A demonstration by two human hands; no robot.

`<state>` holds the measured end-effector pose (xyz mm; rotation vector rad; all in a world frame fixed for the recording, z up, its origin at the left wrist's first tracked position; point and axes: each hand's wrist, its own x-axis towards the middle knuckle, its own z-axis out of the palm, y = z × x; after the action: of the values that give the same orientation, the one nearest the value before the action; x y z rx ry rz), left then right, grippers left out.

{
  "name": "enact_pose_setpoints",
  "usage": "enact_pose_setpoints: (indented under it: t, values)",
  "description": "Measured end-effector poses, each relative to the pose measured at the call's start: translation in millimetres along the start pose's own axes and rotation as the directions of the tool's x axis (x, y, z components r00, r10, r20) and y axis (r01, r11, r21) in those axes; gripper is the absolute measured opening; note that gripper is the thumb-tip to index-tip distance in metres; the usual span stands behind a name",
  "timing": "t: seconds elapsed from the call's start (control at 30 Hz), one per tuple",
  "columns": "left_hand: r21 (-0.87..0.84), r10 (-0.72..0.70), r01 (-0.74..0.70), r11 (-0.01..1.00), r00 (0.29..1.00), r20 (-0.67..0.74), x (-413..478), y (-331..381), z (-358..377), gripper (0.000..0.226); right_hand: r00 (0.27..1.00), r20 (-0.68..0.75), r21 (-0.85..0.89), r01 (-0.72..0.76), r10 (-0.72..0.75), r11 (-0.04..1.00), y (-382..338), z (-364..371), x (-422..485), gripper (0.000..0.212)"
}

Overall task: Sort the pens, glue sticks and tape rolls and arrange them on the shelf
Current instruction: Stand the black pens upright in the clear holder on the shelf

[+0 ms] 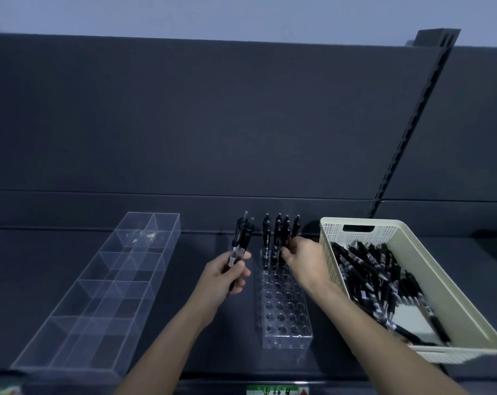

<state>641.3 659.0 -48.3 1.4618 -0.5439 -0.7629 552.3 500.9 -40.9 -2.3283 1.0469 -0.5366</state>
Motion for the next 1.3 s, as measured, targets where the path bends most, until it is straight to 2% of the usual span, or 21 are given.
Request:
enact_pose_setpoints:
  t: [0.37,0.43,0.53,0.63,0.8,0.93,1.03,1.13,1.23,1.3]
  values:
    - [0.048,0.024,-0.026,0.999,0.998,0.058,0,5,9,0.022,1.0,0.003,-0.02,-0.017,0.017,1.0,2,-4,-3,0.025]
    - [0.037,0.015,-0.017,0.999,0.997,0.07,2,5,12,0.021,1.0,-0.026,0.044,0.003,-0.002,0.999,4,-12,-7,0.025]
    - [0.011,0.015,-0.016,1.0,0.995,0.1,3,5,19,0.018,0.998,-0.043,0.279,0.055,-0.045,0.959,-1,-27,-18,0.011]
    - [0.004,0.023,-0.024,1.0,0.986,0.165,4,6,32,0.017,0.99,0.099,0.496,0.037,-0.099,0.868,-11,-37,-26,0.017]
    - [0.066,0.019,-0.035,0.997,0.973,0.229,3,9,49,0.017,0.981,0.164,0.563,-0.01,-0.1,0.827,-9,-43,-26,0.022]
    - [0.066,-0.03,0.011,0.998,0.959,0.281,2,9,53,0.02,0.955,0.273,0.67,-0.101,-0.118,0.735,-5,-53,-29,0.028]
    - [0.115,-0.08,0.044,0.992,0.94,0.331,1,10,54,0.021,0.953,0.291,0.665,-0.139,-0.083,0.734,-4,-52,-28,0.032]
    - [0.211,-0.069,0.016,0.977,0.967,0.246,5,10,48,0.023,0.98,0.199,0.579,-0.105,-0.015,0.809,1,-51,-22,0.031]
    - [0.267,0.017,-0.056,0.962,0.989,0.148,5,11,36,0.022,1.0,0.011,0.393,-0.016,0.012,0.92,12,-56,-8,0.022]
    - [0.266,0.028,-0.053,0.963,0.995,0.098,3,10,30,0.021,0.995,-0.096,0.325,0.024,0.008,0.945,14,-59,-1,0.014]
